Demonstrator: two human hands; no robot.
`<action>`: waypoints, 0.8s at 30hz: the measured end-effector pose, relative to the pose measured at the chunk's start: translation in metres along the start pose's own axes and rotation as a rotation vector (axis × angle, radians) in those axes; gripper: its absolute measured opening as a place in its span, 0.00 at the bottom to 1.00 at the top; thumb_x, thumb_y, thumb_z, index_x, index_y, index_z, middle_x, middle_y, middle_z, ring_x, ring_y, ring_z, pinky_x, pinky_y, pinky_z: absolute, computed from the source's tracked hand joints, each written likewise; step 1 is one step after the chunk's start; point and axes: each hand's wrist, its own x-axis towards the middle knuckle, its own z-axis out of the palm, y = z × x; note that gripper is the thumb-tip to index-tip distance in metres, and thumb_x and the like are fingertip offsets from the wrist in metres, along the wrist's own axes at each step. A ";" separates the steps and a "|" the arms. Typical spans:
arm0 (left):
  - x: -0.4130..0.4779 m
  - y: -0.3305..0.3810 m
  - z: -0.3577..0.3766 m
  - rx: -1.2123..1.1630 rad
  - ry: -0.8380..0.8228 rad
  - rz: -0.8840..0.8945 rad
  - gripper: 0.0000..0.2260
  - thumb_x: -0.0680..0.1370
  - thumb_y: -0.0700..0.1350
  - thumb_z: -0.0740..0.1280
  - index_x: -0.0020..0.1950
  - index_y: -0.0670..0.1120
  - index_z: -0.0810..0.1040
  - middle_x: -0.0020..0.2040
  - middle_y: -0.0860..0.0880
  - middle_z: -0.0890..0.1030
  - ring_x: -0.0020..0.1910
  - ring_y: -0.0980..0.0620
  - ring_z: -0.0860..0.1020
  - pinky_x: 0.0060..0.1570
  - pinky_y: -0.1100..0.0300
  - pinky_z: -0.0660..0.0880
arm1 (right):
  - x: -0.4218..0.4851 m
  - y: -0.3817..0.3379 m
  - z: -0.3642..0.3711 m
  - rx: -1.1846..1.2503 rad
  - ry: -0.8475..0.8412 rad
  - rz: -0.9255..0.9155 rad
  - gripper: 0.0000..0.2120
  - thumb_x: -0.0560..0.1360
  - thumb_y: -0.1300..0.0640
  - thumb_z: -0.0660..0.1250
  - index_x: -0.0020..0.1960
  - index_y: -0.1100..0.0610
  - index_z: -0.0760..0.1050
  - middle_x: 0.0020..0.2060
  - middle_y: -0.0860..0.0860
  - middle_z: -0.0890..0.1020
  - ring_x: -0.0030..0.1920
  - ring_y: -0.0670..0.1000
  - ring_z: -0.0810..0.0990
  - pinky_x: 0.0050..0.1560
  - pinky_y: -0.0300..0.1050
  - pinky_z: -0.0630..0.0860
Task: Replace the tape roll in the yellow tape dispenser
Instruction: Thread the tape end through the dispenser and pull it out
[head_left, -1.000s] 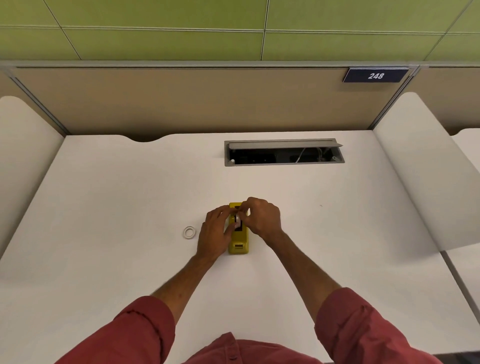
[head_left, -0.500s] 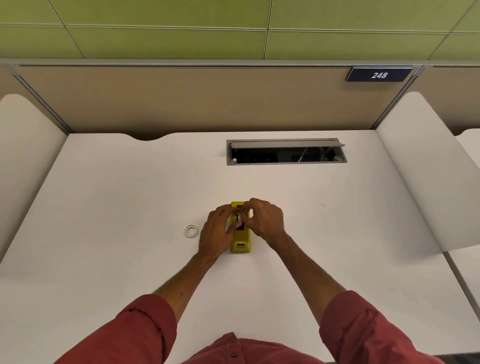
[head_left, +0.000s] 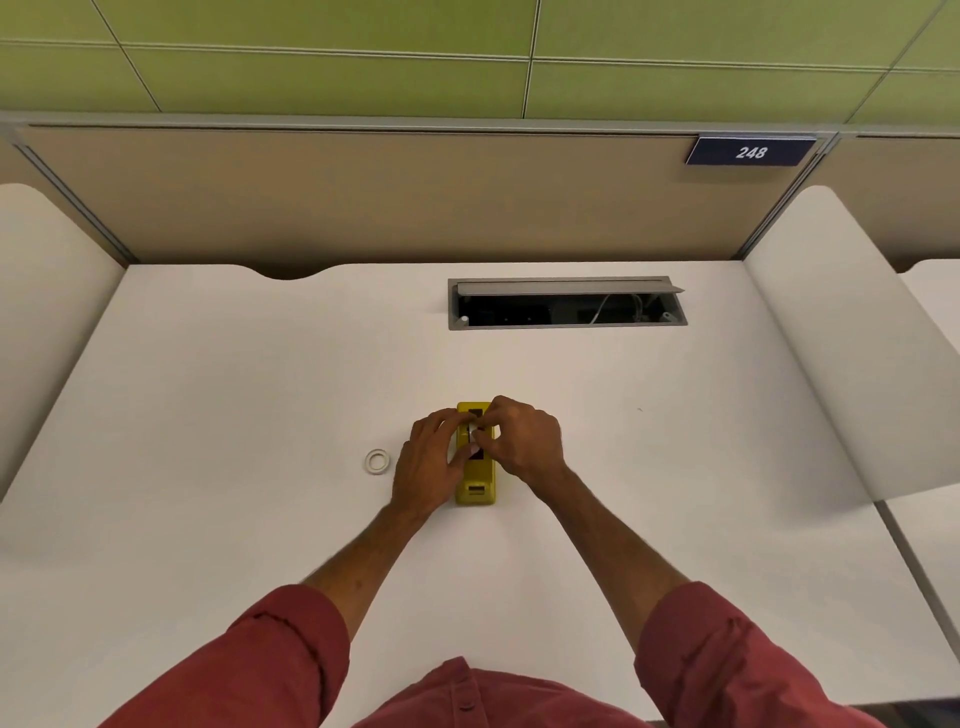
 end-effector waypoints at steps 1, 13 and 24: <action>0.000 0.001 0.001 -0.010 0.004 -0.004 0.21 0.85 0.52 0.69 0.78 0.51 0.75 0.78 0.51 0.75 0.79 0.48 0.70 0.76 0.50 0.73 | 0.000 0.000 0.000 -0.006 0.001 -0.004 0.14 0.82 0.42 0.67 0.57 0.45 0.89 0.56 0.43 0.86 0.51 0.51 0.86 0.44 0.44 0.73; 0.000 0.005 -0.001 -0.057 -0.003 -0.043 0.21 0.83 0.54 0.71 0.76 0.53 0.75 0.77 0.52 0.75 0.77 0.48 0.72 0.73 0.47 0.76 | 0.001 0.001 -0.001 -0.053 0.002 0.013 0.15 0.83 0.42 0.66 0.59 0.46 0.88 0.56 0.44 0.88 0.52 0.52 0.87 0.47 0.46 0.78; 0.002 0.007 0.001 -0.136 -0.017 -0.039 0.21 0.83 0.48 0.72 0.75 0.49 0.75 0.77 0.49 0.73 0.78 0.45 0.71 0.76 0.46 0.74 | 0.007 0.004 0.001 -0.045 0.017 0.055 0.15 0.82 0.41 0.68 0.58 0.48 0.87 0.54 0.46 0.88 0.52 0.52 0.87 0.47 0.46 0.77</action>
